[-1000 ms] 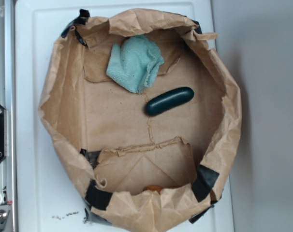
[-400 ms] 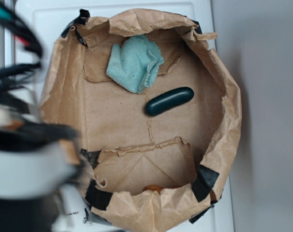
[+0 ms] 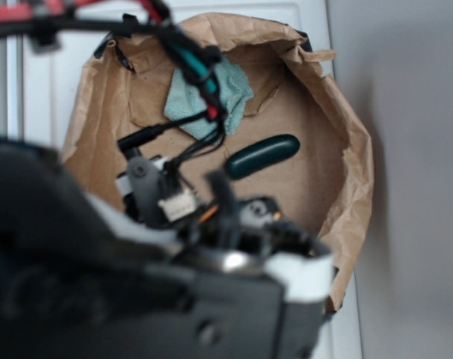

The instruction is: Grab the blue cloth.

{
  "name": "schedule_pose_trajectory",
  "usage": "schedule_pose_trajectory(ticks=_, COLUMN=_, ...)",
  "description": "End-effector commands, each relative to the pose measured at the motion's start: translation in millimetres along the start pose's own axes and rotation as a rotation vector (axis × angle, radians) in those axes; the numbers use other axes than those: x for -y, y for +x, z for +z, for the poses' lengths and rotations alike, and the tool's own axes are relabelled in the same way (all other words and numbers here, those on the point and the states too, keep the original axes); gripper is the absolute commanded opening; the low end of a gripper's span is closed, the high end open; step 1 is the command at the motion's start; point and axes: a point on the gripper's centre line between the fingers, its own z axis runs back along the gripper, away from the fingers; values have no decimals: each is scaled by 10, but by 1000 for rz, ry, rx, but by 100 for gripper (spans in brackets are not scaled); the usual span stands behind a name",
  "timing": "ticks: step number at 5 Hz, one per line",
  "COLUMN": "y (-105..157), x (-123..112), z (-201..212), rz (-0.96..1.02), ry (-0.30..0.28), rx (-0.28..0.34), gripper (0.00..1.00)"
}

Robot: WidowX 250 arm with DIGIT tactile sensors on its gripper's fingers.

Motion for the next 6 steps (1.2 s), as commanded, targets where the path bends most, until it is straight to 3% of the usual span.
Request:
schedule_pose_trajectory(ticks=1, y=102, x=-77, z=121, rz=30, ry=-30, rx=40, gripper=100)
schedule_pose_trajectory(ticks=2, y=102, x=-77, z=121, rz=30, ry=-30, rx=40, gripper=100)
schedule_pose_trajectory(ticks=3, y=375, x=-199, z=-156, rz=185, ry=-33, rx=4, gripper=100)
schedule_pose_trajectory(ticks=4, y=562, x=-316, z=-392, rz=237, ry=-36, rx=9, gripper=100)
schedule_pose_trajectory(ticks=5, y=659, x=-478, z=-437, rz=391, ry=-51, rx=-93, gripper=100)
schedule_pose_trajectory(ticks=6, y=636, x=-582, z=-517, rz=520, ry=-85, rx=-31, gripper=100)
